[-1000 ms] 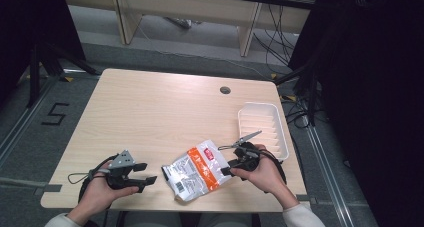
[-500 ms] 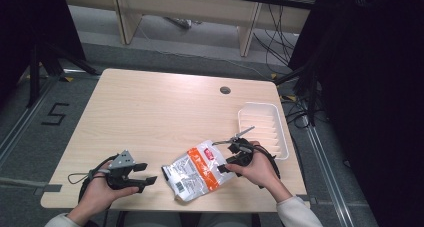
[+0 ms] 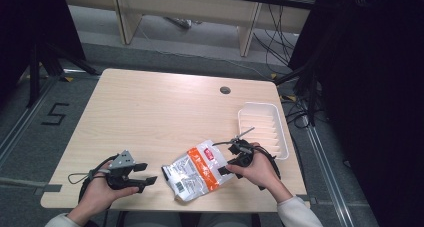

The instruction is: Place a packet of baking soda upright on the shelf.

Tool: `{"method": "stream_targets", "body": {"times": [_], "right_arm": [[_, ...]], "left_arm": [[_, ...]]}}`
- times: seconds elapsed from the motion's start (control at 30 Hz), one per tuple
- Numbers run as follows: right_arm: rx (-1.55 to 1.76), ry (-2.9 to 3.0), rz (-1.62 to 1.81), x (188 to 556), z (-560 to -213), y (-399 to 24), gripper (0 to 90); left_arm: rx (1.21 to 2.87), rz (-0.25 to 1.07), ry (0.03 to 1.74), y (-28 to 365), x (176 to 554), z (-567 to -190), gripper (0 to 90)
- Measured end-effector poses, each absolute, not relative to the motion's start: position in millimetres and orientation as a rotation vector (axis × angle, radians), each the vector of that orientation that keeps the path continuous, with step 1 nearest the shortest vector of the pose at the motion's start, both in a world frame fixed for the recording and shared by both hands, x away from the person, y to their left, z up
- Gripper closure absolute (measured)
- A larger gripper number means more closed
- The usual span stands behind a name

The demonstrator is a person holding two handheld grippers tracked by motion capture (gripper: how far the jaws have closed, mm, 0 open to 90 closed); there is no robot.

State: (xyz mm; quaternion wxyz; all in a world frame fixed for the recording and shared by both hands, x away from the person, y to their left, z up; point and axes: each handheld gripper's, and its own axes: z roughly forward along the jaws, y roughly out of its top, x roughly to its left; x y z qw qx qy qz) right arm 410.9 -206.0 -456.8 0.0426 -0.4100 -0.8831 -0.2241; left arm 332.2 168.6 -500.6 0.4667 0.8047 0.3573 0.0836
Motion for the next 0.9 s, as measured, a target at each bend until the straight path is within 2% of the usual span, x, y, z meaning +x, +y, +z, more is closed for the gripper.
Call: {"method": "stream_targets", "body": {"times": [0.4, 0.9], "right_arm": [[-1.230, -2.607, -0.836, 406.0, -438.7, -209.7, 55.5], [-1.072, -2.634, -0.717, 402.0, -463.1, -194.4, 69.7]], "left_arm": [[1.975, 0.196, 0.890, 168.0, 331.5, -500.4, 35.7], [1.981, 0.204, 0.876, 167.5, 331.6, -500.4, 35.8]]}}
